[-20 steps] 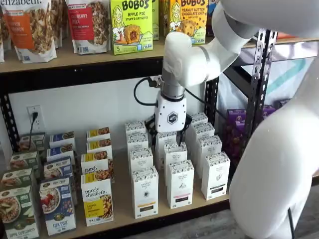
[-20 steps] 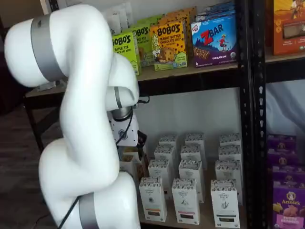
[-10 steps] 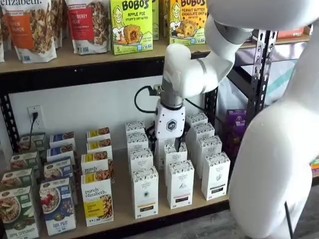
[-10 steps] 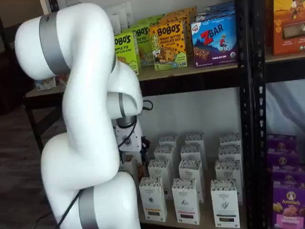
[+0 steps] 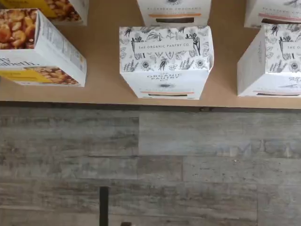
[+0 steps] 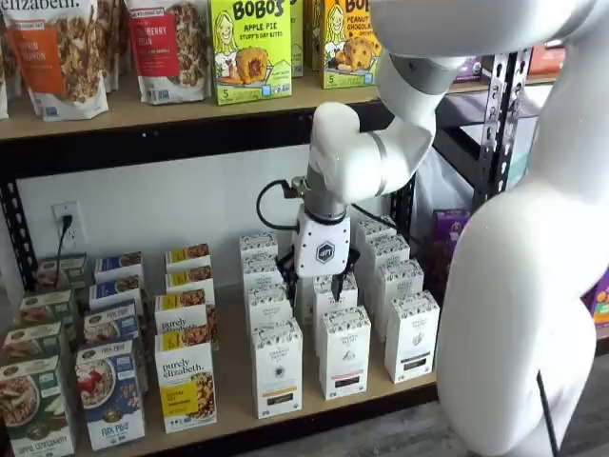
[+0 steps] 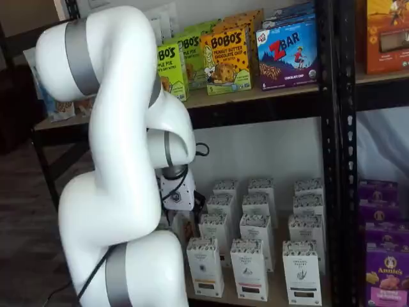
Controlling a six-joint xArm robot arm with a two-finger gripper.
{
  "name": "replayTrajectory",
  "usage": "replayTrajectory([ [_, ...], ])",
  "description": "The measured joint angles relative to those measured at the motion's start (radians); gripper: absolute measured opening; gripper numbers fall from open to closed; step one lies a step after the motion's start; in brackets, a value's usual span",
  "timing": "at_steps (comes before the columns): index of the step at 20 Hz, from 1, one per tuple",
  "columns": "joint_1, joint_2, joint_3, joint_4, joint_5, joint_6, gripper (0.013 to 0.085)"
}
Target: Pick up the white box with a yellow strip in the middle, on the bottom shelf, the fourth box from the left
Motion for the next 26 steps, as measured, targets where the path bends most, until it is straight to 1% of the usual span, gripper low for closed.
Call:
replayTrajectory([
  [3,-0.002,0.039,-0.016,-0.008,-0.022,0.004,0.0850],
  [6,-0.003,0.075,-0.029,-0.029,-0.050,0.020,0.0850],
  [8,-0.003,0.102,-0.041,-0.032,-0.066,0.022,0.0850],
  [11,0.000,0.139,-0.060,0.004,-0.078,-0.008,0.0850],
  [13,0.001,0.161,-0.073,0.010,-0.084,-0.013,0.0850],
  [17,0.000,0.216,-0.105,-0.001,-0.103,-0.005,0.0850],
  [19,-0.003,0.241,-0.118,-0.026,-0.126,0.015,0.0850],
  [20,-0.006,0.259,-0.131,-0.050,-0.134,0.034,0.0850],
  [26,-0.023,0.353,-0.217,-0.041,-0.126,0.009,0.0850],
])
